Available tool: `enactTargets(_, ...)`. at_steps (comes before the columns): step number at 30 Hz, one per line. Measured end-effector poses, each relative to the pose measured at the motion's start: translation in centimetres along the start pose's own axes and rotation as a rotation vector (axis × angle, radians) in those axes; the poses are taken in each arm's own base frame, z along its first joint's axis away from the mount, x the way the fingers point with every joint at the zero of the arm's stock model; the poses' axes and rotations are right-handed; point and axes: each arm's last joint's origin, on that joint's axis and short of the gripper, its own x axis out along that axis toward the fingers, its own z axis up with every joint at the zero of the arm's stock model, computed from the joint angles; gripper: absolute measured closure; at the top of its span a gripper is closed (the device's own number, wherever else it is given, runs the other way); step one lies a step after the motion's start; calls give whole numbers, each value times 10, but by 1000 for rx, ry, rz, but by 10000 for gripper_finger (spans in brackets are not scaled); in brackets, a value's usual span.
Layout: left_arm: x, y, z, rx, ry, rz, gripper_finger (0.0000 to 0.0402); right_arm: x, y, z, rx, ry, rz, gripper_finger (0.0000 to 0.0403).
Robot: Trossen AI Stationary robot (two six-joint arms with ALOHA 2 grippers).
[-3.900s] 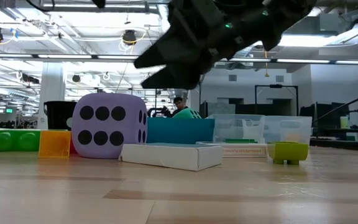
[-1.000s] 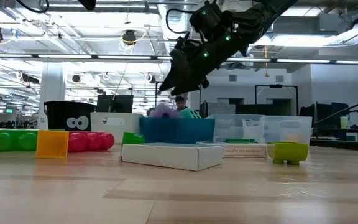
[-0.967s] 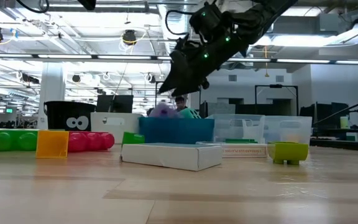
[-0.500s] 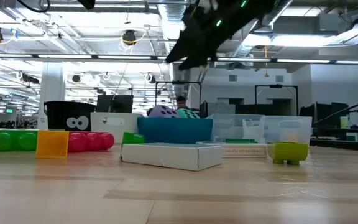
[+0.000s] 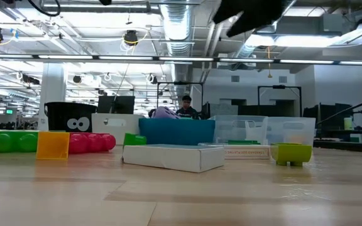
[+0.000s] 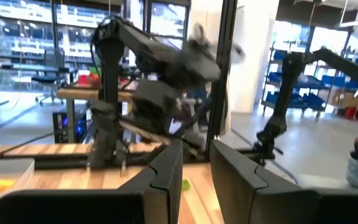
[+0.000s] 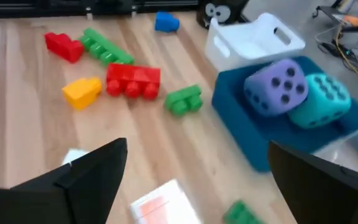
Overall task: Pick & Place Toys
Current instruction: Put the small green game piece into the right transparent bin
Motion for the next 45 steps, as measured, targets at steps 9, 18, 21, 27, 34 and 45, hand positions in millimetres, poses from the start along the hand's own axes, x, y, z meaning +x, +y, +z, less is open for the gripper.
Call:
enactTargets(9, 18, 0, -15, 10, -23, 0, 325, 2, 41, -49, 33, 73, -61, 23)
enactTargets(18, 24, 6, -25, 20, 21, 30, 325, 46, 49, -83, -92, 165, -204, 23)
enactTargets(21, 24, 9, -24, 22, 15, 41, 325, 55, 44, -82, -108, 183, -226, 23)
enactTargets(27, 24, 15, -24, 25, 18, 64, 325, 53, 38, -72, -154, 190, -197, 23)
enactTargets(34, 24, 14, -25, 10, 29, 64, 325, 52, 28, -43, -183, 204, -6, 23)
enactTargets(45, 24, 15, -24, 7, 23, 75, 325, 78, 7, -16, -101, 224, 227, 23)
